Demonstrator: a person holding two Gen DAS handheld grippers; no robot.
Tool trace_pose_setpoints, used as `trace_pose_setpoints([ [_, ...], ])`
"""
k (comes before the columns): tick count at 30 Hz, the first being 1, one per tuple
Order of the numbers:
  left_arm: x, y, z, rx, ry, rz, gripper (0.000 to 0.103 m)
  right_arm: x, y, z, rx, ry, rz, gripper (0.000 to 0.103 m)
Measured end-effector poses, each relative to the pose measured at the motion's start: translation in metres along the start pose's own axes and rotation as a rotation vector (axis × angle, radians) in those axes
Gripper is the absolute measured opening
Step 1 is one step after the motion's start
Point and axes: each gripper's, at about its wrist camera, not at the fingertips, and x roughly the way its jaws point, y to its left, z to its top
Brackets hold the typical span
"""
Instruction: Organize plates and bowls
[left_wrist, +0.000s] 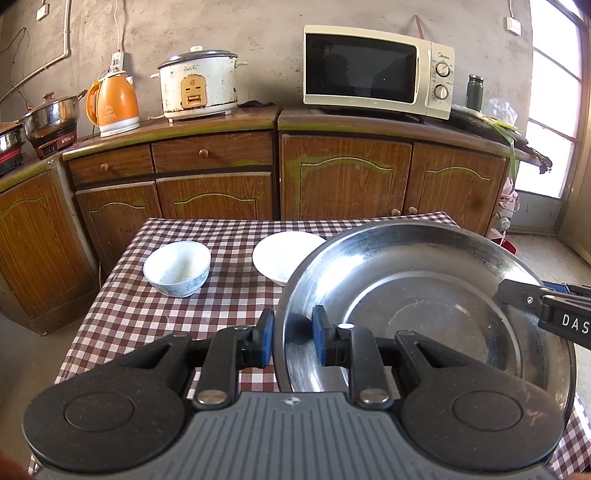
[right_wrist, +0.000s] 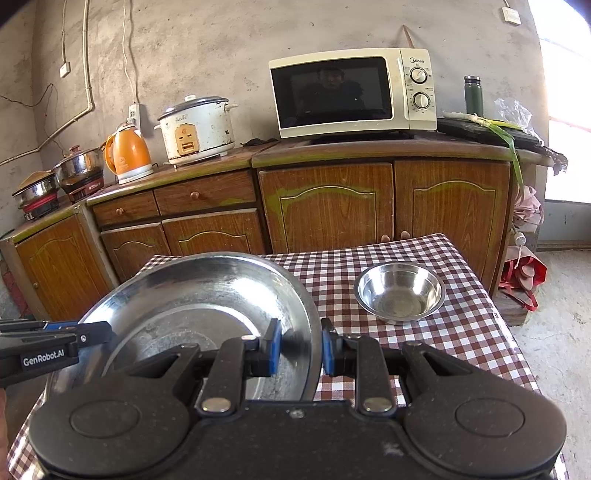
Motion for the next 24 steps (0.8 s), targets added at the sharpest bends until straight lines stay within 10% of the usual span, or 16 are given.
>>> trace_pose_setpoints([
  [24,-0.005,-0.004,-0.020,0.008,0.021,-0.010,0.023,-0.008,-0.006,-0.026,0.010,0.019,0.008,0.029],
])
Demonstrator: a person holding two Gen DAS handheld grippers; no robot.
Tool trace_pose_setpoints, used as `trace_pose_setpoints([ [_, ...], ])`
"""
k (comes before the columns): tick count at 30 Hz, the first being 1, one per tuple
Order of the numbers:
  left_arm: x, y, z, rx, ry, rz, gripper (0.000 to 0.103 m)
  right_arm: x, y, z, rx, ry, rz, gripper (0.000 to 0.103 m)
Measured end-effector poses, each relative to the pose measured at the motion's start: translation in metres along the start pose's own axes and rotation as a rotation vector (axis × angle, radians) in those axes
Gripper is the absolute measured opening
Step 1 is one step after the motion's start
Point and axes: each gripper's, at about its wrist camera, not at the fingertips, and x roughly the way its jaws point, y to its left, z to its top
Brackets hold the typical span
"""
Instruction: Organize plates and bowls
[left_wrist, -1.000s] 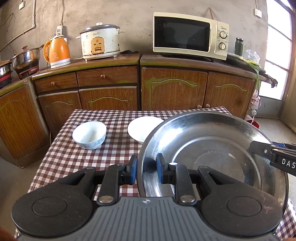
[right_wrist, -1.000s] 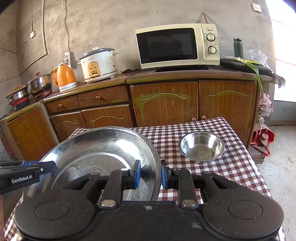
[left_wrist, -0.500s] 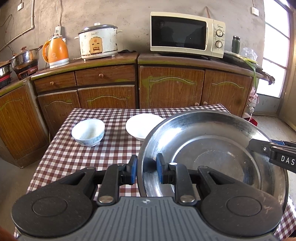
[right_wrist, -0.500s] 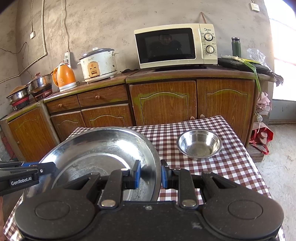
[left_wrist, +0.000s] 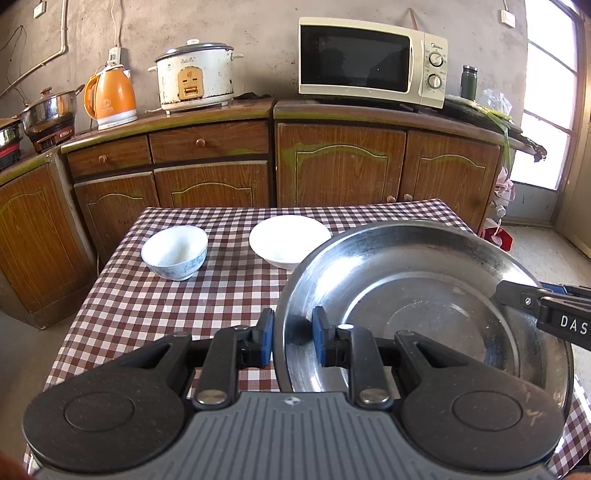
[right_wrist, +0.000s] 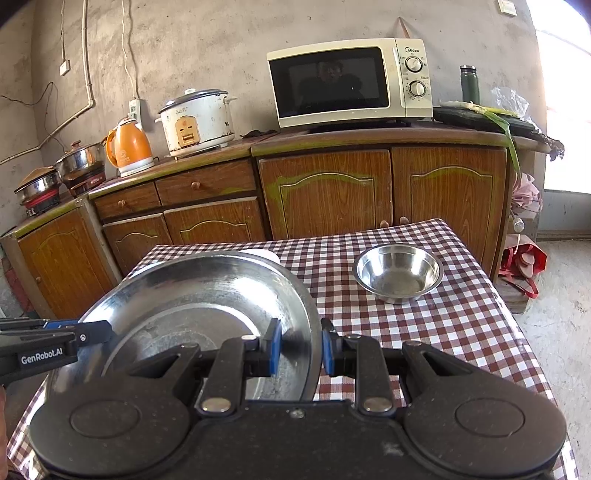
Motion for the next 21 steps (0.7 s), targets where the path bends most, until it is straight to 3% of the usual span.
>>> trace_pose_setpoints([
  [21,-0.003,-0.004,-0.013,0.005,0.020,-0.008,0.023,-0.009,-0.006,-0.019,0.007,0.013,0.004,0.028],
])
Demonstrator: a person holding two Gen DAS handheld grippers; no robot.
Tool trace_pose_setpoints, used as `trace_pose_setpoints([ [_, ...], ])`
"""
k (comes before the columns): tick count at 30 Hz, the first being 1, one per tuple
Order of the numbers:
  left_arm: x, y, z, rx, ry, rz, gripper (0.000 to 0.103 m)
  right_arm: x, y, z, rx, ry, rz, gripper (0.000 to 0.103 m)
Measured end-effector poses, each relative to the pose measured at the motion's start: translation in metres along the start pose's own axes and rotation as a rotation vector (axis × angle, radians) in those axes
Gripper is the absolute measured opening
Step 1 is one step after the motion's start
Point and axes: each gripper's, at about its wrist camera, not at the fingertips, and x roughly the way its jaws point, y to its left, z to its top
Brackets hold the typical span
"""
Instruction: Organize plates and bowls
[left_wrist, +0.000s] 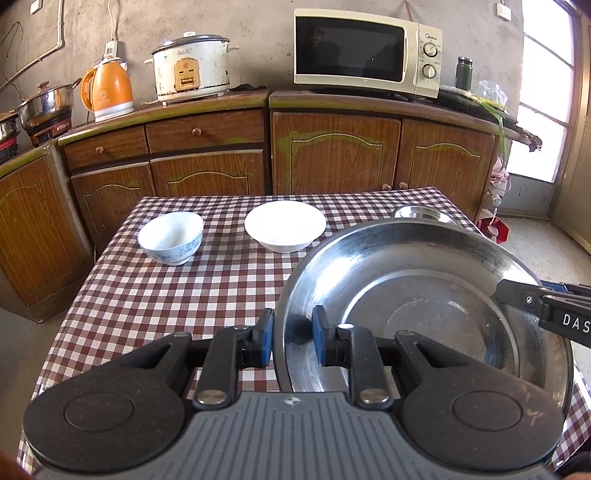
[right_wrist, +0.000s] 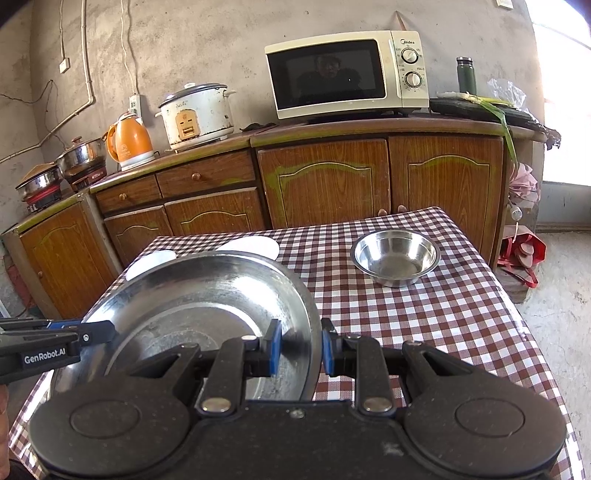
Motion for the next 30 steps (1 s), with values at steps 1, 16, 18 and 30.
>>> trace_pose_setpoints([
  [1,0.000,0.000,0.000,0.000,0.000,0.000,0.023,0.001,0.000,0.001,0.000,0.000,-0.001,0.028],
  [16,-0.008,-0.002,-0.006,0.005,-0.009,-0.004,0.023,-0.003,0.001,-0.002,0.001,0.000,0.000,0.028],
  [18,-0.009,-0.002,-0.007,0.006,-0.009,-0.005,0.023,-0.005,0.002,-0.004,-0.001,-0.001,0.000,0.028],
  [30,-0.011,-0.002,-0.016,0.007,0.000,-0.014,0.023,-0.010,0.003,-0.011,0.004,0.005,0.000,0.028],
])
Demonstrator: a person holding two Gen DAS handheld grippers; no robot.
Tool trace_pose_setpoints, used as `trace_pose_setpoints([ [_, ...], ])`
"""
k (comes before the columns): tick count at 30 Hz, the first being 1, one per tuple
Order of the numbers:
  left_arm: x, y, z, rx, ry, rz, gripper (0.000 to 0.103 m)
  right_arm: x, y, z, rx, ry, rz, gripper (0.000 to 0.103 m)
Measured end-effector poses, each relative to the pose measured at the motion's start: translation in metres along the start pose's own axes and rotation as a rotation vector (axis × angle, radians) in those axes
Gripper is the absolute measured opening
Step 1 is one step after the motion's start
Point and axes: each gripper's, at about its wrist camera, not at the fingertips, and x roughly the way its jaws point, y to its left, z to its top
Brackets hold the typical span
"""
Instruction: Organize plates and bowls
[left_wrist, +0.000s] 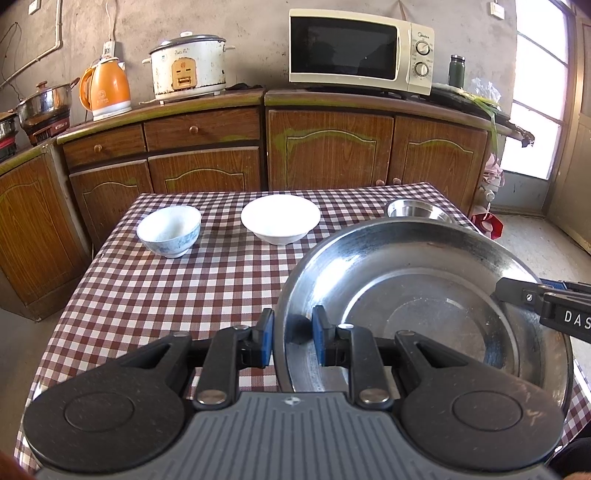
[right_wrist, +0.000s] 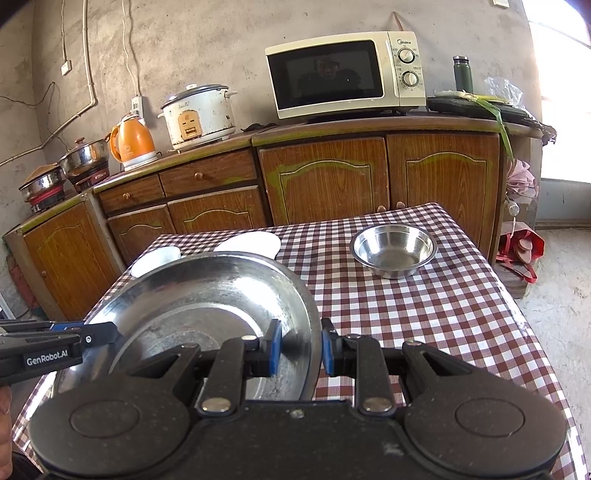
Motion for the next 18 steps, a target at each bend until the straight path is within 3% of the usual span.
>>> trace_pose_setpoints([
  [18,0.003,0.003,-0.016,-0.008,0.039,-0.009,0.023,-0.002,0.001,-0.017,0.012,0.032,0.002,0.028],
])
